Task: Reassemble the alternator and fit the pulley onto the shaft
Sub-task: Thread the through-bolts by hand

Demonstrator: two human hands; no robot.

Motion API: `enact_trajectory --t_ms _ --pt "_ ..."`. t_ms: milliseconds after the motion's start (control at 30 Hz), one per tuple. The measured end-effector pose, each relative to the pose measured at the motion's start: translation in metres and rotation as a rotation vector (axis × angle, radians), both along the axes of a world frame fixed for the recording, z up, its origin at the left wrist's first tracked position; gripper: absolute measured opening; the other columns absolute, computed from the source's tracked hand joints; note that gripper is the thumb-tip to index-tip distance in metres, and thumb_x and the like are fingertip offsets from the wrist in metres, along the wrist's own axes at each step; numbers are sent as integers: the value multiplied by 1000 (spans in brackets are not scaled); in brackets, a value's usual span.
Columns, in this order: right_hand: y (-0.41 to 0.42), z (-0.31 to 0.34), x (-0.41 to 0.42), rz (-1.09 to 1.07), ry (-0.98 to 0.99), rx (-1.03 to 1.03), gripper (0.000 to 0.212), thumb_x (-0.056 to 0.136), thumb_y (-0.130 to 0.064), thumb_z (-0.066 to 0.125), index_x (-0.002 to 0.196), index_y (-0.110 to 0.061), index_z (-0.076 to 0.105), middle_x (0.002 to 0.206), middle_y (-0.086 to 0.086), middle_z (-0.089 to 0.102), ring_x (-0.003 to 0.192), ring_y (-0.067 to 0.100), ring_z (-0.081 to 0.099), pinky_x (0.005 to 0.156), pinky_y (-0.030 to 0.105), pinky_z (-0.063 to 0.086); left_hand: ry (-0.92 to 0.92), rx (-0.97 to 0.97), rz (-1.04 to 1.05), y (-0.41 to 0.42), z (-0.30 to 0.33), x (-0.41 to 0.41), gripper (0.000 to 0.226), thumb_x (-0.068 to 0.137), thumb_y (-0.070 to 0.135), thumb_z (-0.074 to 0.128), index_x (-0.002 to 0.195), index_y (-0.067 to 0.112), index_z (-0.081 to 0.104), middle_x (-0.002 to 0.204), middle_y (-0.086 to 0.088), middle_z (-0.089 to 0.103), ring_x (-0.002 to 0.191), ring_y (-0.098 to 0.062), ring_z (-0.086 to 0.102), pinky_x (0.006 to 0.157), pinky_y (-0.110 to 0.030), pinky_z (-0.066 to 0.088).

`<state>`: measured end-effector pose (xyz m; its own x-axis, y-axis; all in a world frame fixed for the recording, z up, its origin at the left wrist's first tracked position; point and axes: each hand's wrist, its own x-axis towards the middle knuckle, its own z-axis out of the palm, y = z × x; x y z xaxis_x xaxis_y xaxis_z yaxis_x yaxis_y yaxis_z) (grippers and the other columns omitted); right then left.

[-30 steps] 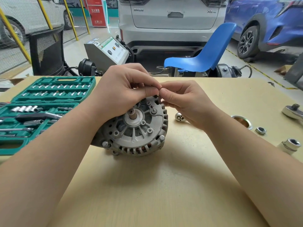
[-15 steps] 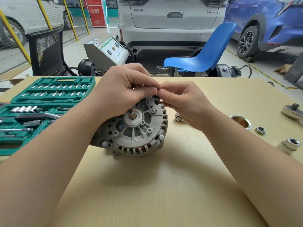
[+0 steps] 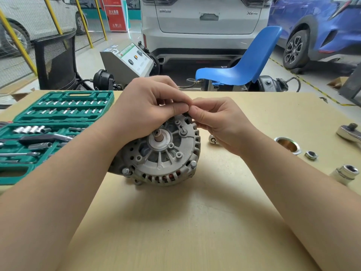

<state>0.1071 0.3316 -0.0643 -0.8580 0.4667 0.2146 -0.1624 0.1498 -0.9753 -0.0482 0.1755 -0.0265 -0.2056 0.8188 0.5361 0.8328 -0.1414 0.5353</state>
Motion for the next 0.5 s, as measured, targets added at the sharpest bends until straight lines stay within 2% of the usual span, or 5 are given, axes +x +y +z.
enact_trajectory --t_ms 100,167,267,400,500 --pt "0 0 -2 -5 2 16 33 96 -22 73 120 -1 75 115 24 75 115 48 67 106 71 46 -58 10 -3 -2 0 1 23 91 30 84 113 22 83 96 1 75 84 -18 71 78 -39 60" --pt "-2 2 -2 -3 13 1 39 89 -30 78 116 -2 77 114 25 75 114 48 68 106 69 47 -72 33 19 -1 0 1 25 88 37 86 107 20 83 91 1 75 80 -17 71 75 -37 61" --pt "-1 1 -3 3 24 -27 35 86 -29 79 111 -5 79 112 26 75 112 50 69 107 68 48 -9 34 44 0 0 3 15 90 32 86 96 18 84 92 4 74 83 -15 70 75 -34 59" --pt "2 -2 0 5 8 -32 30 101 -18 67 124 -2 74 119 23 75 117 49 66 103 58 52 12 7 16 0 2 2 9 93 17 83 102 17 85 98 3 75 88 -17 70 80 -41 57" --pt "1 -1 -1 -3 -5 -2 31 99 -18 67 123 0 74 116 23 75 113 43 69 106 67 49 17 -4 0 -1 1 2 13 95 19 81 107 19 85 99 4 75 90 -17 71 81 -43 58"
